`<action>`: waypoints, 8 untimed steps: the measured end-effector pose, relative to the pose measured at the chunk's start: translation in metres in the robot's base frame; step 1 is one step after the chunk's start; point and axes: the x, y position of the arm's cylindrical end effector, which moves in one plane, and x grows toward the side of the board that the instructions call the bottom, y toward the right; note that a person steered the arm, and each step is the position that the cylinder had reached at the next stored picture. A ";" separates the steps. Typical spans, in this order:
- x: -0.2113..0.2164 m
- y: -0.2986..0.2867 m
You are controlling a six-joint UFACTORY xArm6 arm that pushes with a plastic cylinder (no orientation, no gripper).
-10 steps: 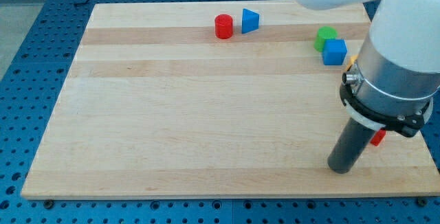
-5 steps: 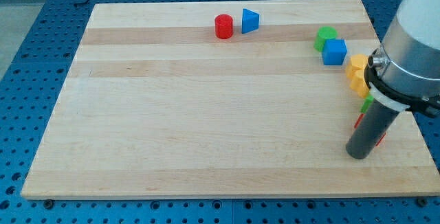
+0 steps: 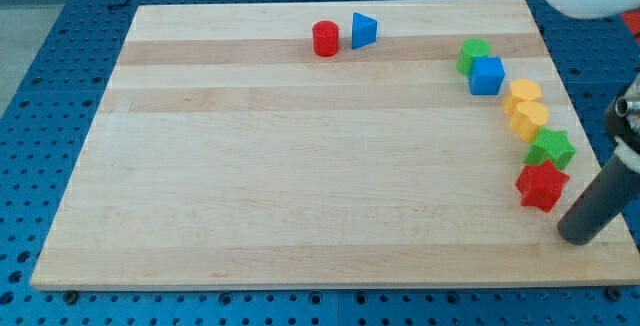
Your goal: Point at the red star
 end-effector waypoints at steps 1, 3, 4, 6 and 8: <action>-0.016 0.009; -0.022 0.013; 0.006 -0.002; 0.009 -0.100; 0.006 -0.115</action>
